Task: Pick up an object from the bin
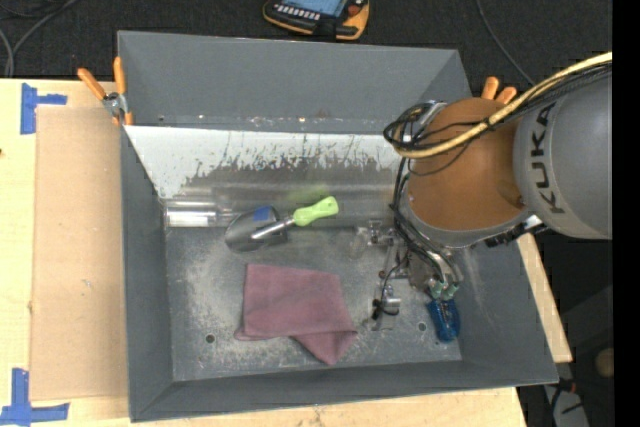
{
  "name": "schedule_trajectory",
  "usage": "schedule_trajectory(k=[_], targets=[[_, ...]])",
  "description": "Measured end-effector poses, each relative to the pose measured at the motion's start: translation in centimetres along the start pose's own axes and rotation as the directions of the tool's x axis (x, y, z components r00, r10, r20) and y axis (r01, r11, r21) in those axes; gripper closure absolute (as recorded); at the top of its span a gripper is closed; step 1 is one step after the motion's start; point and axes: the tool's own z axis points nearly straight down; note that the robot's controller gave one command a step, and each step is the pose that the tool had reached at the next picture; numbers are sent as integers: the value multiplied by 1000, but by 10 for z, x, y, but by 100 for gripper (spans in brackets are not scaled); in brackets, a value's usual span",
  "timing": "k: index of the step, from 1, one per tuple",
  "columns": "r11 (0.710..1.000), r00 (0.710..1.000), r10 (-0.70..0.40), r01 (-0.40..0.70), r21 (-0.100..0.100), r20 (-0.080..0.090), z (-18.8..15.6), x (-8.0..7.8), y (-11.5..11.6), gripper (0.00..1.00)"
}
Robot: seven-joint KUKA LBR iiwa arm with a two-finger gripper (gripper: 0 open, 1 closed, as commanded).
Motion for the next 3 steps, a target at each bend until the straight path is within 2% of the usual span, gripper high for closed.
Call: schedule_trajectory(k=[1,2,3], targets=[[1000,1000,1,-1,0,7,-3,-2,0,0],[960,960,-281,281,3,11,90,33,47,0],[967,967,-256,256,4,15,47,38,63,0]])
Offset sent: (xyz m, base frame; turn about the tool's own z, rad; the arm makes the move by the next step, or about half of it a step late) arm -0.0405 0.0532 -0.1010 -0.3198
